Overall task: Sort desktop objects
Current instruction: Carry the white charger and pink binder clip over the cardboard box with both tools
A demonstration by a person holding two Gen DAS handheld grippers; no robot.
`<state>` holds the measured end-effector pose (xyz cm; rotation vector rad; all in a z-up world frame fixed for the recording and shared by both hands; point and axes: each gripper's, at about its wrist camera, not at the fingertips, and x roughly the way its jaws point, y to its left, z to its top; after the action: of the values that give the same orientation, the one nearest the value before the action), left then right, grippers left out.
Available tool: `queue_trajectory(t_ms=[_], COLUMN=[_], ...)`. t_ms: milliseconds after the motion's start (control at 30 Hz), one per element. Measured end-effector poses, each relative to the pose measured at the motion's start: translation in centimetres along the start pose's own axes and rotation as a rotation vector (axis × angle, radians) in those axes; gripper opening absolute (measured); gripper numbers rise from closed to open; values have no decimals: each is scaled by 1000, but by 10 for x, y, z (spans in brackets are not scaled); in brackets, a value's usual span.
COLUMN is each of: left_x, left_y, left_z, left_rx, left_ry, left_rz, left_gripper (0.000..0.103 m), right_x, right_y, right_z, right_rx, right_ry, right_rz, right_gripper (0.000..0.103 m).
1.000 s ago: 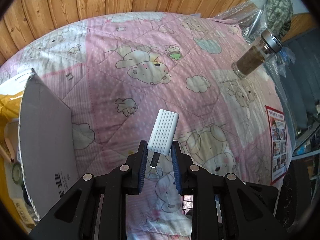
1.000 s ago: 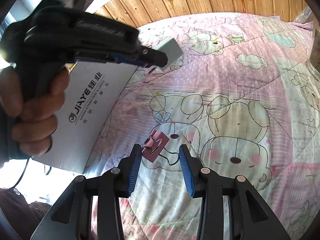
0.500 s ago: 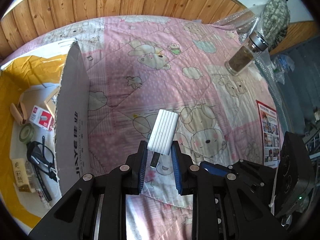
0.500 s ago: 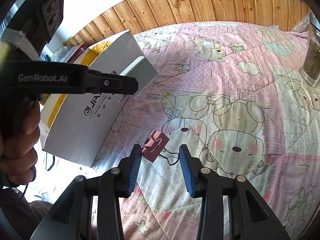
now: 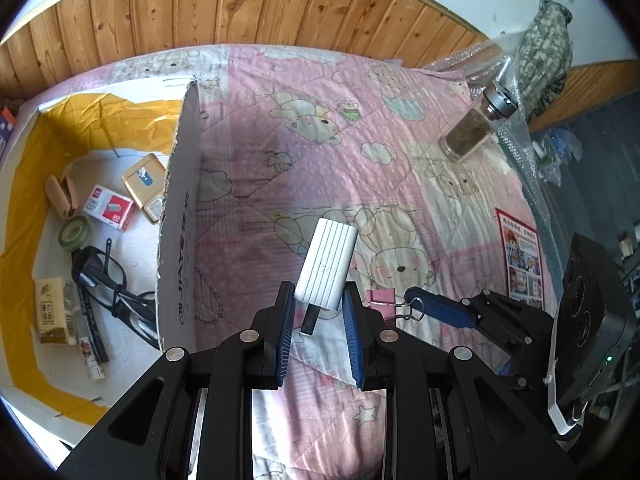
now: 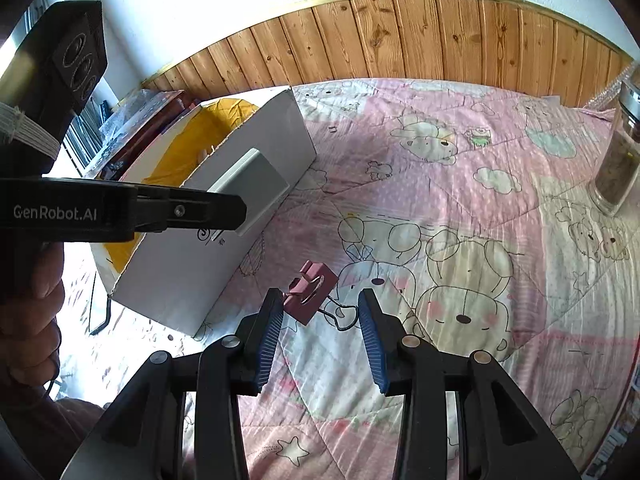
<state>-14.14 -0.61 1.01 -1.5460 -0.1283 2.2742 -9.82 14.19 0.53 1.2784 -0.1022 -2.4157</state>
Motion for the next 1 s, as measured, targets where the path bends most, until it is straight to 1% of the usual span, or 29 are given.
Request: queue_trajectory(t_ms=[267,533,767,1000], left_x=[-25,-47,-65,-82], left_y=[13,41,75,107], left_z=[-16,-38,-52,-58], left_rx=[-43,-134,-242,-316], left_ry=[-33,-57,-89,-126], left_rz=[-4,-9,4,33], left_gripper=[24,24,24,24], right_x=[-8,-14,-20,-21], right_y=[18,49,70,93], right_z=[7,22,44,63], right_rx=[-64,-185,-250,-316], right_ry=[-8,-24,-46,-62], right_rz=[3,8,47,86], right_gripper=[40,40,40,40])
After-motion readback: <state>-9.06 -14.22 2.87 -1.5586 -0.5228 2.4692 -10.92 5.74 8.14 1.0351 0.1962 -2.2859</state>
